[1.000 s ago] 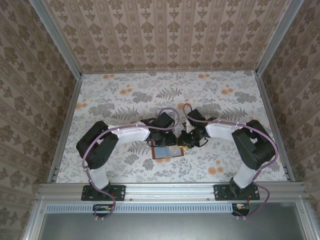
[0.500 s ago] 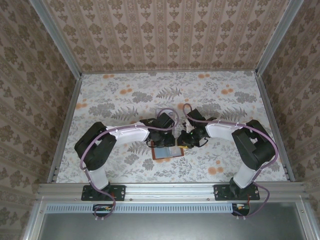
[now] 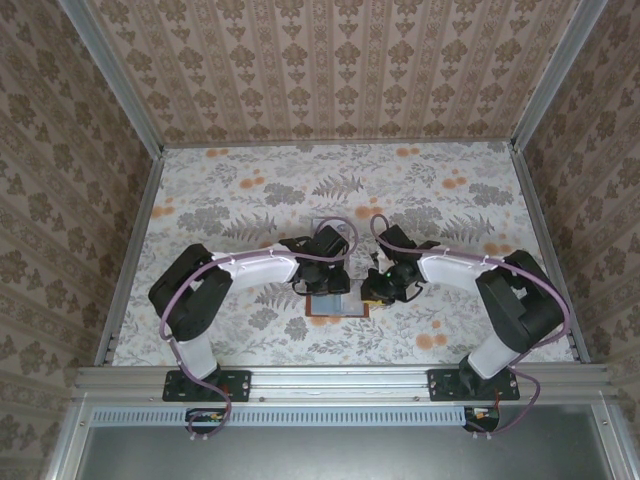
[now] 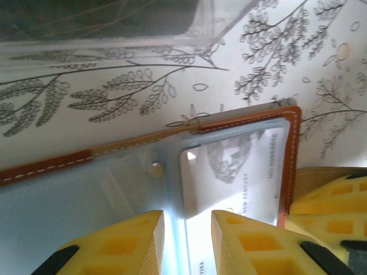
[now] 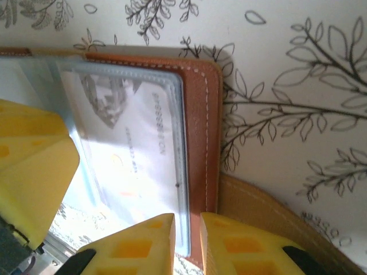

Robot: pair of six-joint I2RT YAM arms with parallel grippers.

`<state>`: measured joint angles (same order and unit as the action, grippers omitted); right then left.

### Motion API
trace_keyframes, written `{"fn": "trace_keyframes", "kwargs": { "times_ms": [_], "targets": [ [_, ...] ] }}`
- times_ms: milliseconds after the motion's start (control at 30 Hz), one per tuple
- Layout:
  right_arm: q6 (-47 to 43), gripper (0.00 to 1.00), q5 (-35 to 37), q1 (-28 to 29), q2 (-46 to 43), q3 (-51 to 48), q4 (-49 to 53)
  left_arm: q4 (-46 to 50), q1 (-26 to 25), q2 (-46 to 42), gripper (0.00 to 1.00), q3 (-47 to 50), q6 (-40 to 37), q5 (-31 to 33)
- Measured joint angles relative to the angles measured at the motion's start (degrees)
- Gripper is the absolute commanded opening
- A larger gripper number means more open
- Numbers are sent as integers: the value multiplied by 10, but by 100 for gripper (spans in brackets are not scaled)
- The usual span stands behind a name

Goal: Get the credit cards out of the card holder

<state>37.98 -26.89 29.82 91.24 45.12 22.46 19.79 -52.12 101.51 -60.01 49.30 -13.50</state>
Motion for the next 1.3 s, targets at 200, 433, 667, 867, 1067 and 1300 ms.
{"fn": "trace_keyframes", "kwargs": {
  "times_ms": [200,433,667,867,1067,1300],
  "targets": [
    [0,22,15,0,-23,9,20,-33,-3,0,30,0,3,-26],
    [0,22,19,0,-21,28,21,-47,-7,0,28,0,7,-39],
    [0,22,19,0,-6,29,20,-38,-7,0,28,0,6,-34],
    [0,22,18,0,8,30,19,-28,-7,0,28,0,6,-30],
    [0,24,16,0,25,30,14,-18,-7,0,28,0,6,-21],
    [0,24,10,-1,35,31,10,-21,-8,14,28,0,6,-22]
  ]
}}
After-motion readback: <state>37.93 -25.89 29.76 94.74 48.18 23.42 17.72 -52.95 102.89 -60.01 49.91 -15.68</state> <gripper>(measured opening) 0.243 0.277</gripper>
